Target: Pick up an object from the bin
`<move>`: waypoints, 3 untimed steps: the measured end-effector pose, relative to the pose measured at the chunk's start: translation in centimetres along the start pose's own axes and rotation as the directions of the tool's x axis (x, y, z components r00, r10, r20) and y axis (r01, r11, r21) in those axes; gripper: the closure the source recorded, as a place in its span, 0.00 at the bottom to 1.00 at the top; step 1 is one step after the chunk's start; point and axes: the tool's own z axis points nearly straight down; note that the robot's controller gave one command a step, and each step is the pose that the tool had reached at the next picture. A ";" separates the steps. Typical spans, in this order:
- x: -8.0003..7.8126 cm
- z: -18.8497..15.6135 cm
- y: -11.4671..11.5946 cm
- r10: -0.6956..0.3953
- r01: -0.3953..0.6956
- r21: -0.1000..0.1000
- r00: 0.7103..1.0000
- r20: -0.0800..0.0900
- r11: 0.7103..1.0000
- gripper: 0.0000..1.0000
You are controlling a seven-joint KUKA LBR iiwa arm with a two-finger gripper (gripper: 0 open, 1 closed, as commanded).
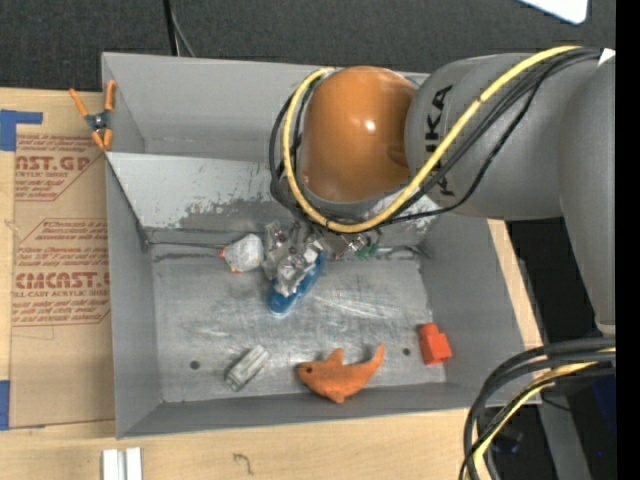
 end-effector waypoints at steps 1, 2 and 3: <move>3.0 4.8 -1.9 0.035 -0.035 -0.007 0.999 -0.012 0.999 0.00; 2.8 4.5 -2.0 0.039 -0.039 -0.003 0.999 -0.010 0.999 0.00; 3.2 6.1 -2.6 0.126 -0.126 -0.012 0.992 0.000 0.992 0.00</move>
Offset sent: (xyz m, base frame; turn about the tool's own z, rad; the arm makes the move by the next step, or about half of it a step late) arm 0.0000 0.0000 0.0000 0.0000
